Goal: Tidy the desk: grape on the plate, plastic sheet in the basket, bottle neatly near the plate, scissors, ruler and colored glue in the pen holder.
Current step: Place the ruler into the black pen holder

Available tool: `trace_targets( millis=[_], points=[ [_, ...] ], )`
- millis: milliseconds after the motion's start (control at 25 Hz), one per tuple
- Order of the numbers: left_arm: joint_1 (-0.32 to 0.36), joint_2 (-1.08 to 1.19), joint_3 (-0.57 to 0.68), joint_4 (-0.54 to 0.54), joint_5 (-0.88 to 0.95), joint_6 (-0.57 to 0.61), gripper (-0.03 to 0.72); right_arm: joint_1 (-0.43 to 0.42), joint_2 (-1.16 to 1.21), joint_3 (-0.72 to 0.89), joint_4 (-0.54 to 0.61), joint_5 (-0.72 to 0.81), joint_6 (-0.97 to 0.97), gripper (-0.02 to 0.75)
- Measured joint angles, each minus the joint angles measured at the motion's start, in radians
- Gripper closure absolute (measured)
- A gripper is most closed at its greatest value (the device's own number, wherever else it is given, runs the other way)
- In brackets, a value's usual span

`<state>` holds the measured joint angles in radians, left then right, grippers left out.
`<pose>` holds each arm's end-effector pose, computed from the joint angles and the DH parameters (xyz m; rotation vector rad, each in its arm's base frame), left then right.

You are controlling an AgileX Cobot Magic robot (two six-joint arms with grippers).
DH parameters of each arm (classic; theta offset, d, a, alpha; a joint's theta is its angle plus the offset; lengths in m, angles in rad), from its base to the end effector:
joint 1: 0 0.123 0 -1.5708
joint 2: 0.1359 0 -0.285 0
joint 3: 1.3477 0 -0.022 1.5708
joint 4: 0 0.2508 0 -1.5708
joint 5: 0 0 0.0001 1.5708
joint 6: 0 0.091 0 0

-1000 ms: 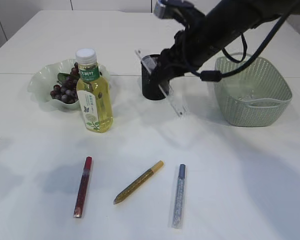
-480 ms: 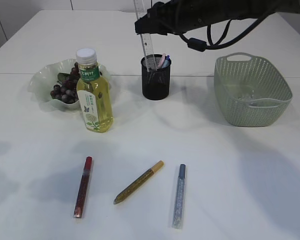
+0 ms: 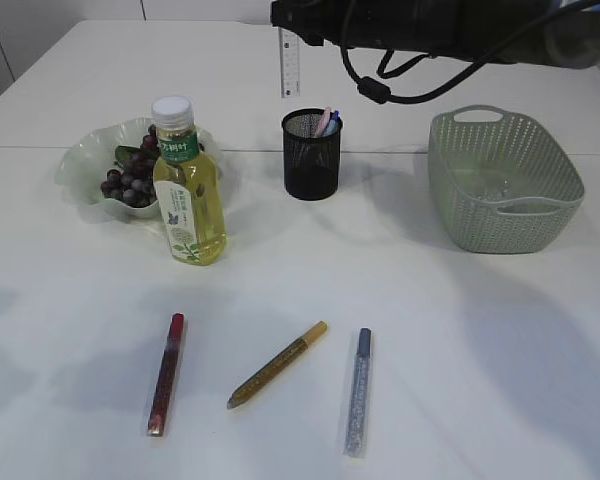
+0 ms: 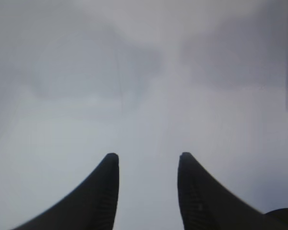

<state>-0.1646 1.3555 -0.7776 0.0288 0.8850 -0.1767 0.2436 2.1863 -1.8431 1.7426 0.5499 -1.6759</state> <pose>0.2238 -0.0351 0.2191 0.0058 2.9452 -0.0140 0.4932 0.1709 0.2773 -0.5310 1.6708 0.7133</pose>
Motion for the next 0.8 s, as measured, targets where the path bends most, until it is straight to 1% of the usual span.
trace_targets(
  millis=[160, 480, 800],
  points=[
    [0.000, 0.000, 0.000, 0.000, 0.020, 0.000, 0.390, -0.001, 0.062, -0.078, 0.036, -0.026, -0.098, 0.446],
    [0.000, 0.000, 0.000, 0.000, 0.017, 0.000, 0.390, -0.001, 0.185, -0.222, 0.049, -0.102, -0.188, 0.446],
    [0.000, 0.000, 0.000, 0.000, 0.017, 0.000, 0.390, -0.001, 0.268, -0.251, 0.051, -0.149, -0.245, 0.446]
  ],
)
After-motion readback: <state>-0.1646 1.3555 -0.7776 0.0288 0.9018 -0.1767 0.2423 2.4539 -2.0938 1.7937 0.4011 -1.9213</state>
